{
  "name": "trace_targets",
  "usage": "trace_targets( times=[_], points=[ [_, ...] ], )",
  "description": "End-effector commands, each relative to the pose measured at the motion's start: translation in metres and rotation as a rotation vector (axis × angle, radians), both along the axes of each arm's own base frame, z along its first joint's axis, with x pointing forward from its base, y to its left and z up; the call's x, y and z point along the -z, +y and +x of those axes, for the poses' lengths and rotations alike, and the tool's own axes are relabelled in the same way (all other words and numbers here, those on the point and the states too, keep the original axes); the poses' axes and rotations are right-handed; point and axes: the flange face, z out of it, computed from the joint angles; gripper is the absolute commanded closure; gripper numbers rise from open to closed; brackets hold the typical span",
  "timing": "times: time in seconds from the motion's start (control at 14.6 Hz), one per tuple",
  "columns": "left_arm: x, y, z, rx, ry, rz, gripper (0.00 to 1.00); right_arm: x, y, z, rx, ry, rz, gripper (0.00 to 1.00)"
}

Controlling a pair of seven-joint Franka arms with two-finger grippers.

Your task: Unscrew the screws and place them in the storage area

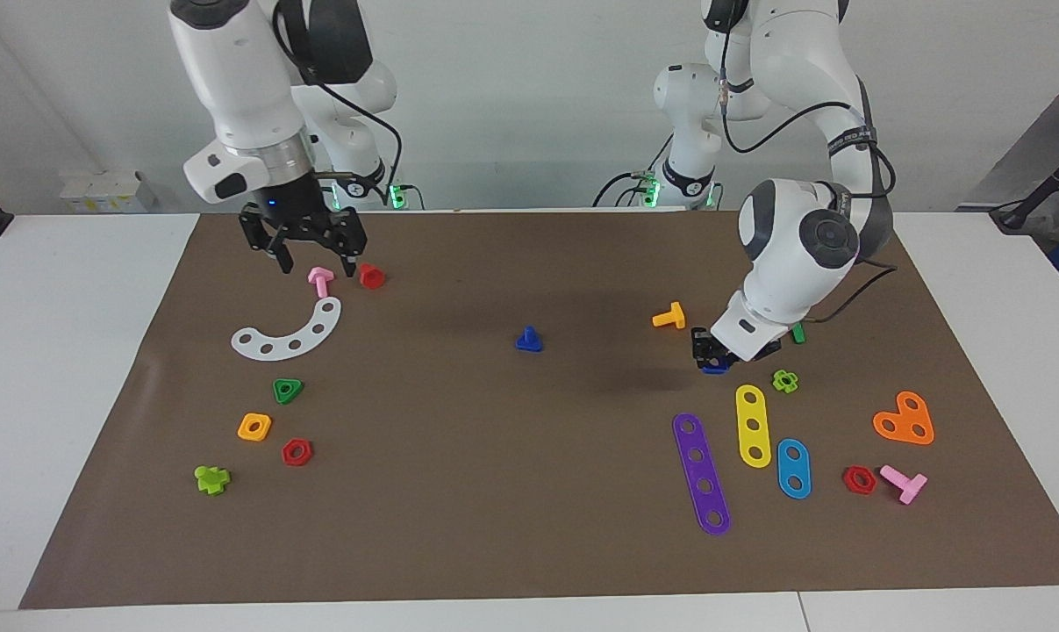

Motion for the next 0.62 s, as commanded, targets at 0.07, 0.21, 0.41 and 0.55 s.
trace_targets(
  times=[0.07, 0.21, 0.41, 0.55],
  points=[
    [0.029, 0.001, -0.042, 0.013, -0.013, 0.002, 0.56, 0.042, 0.072, -0.015, 0.031, -0.009, 0.028, 0.05],
    [0.029, 0.002, -0.042, 0.013, -0.003, 0.004, 0.0, 0.071, 0.112, -0.012, 0.046, -0.015, 0.034, 0.05],
    [0.006, 0.003, -0.028, 0.014, 0.007, 0.006, 0.0, 0.115, 0.163, -0.012, 0.039, -0.031, 0.031, 0.06],
    [-0.017, 0.028, -0.018, -0.019, 0.032, 0.011, 0.0, 0.133, 0.177, -0.011, 0.03, -0.033, 0.035, 0.06]
  ],
)
